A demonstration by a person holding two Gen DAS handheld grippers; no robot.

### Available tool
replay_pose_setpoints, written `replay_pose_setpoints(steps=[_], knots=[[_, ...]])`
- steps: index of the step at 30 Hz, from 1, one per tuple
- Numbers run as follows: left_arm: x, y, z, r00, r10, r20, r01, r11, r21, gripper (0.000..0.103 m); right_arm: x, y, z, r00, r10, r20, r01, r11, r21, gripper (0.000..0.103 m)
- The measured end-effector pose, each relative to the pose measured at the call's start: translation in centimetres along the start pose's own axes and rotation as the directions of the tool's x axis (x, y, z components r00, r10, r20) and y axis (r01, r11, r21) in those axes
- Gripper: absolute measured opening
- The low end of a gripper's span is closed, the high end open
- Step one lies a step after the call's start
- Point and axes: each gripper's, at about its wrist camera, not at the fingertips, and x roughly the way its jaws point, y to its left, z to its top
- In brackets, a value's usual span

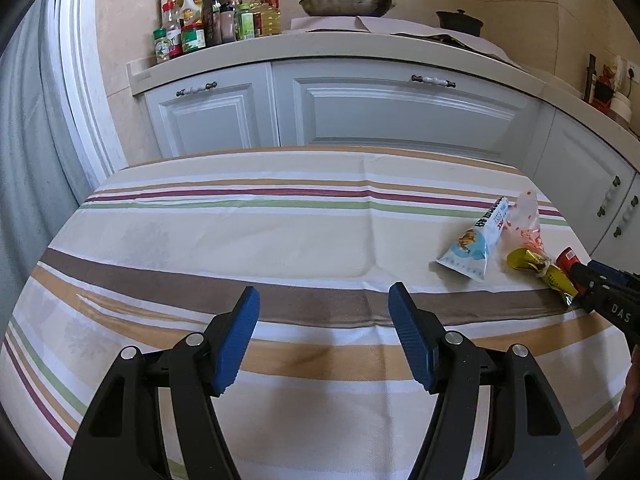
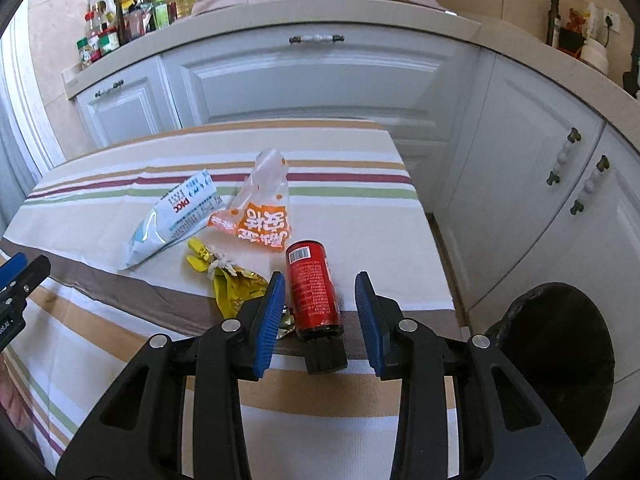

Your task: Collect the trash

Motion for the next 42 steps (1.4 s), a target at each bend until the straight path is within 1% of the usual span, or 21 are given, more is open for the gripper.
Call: replay_pose_setpoints(steps=[5,7,12,20,28,33,42], knots=[[0.3,-0.1,0.2,1.000,-0.013,-0.004,0.013,1.000,0.011,0.065,0.5,0.1,0.0,1.000,-0.007,-0.023,0.006,1.000,-0.005,0.032],[0.4,-0.2,0.3,1.000,-0.020,-0.005,0.020,1.000,0.014,0.065,0.6,0.1,0.0,0.999,-0.007,-0.035,0.007,1.000,-0.009,0.023],[0.3,-0.8,0.5,0.999,-0.039,0.000,0.039,0.999,0.023,0.065,0.7,0.0,-0.1,0.999,-0.007,-0.041,0.007,1.000,-0.014,0.023],[0.2,-2.6,1.2,0.997,-0.074,0.020,0.073,0.995,0.066,0.067,-0.4,-0.7,0.5,0.999,-0.029,0.025,0.028,0.999,0.022,0.023],[1.1,-4.9,2.5,0.993,-0.119,0.021,0.115,0.986,0.120,0.067,-0.4,-1.6,1.3,0.998,-0.041,0.044,0.040,0.998,0.041,0.023],[2.1,-6.5,3.1,0.990,-0.137,0.012,0.134,0.977,0.164,0.067,-0.1,-2.1,1.5,0.998,-0.046,0.043,0.044,0.998,0.045,0.023],[4.8,-8.9,4.0,0.985,-0.171,-0.036,0.174,0.957,0.232,0.068,0.4,-3.1,1.8,0.997,-0.057,0.042,0.054,0.997,0.061,0.023]])
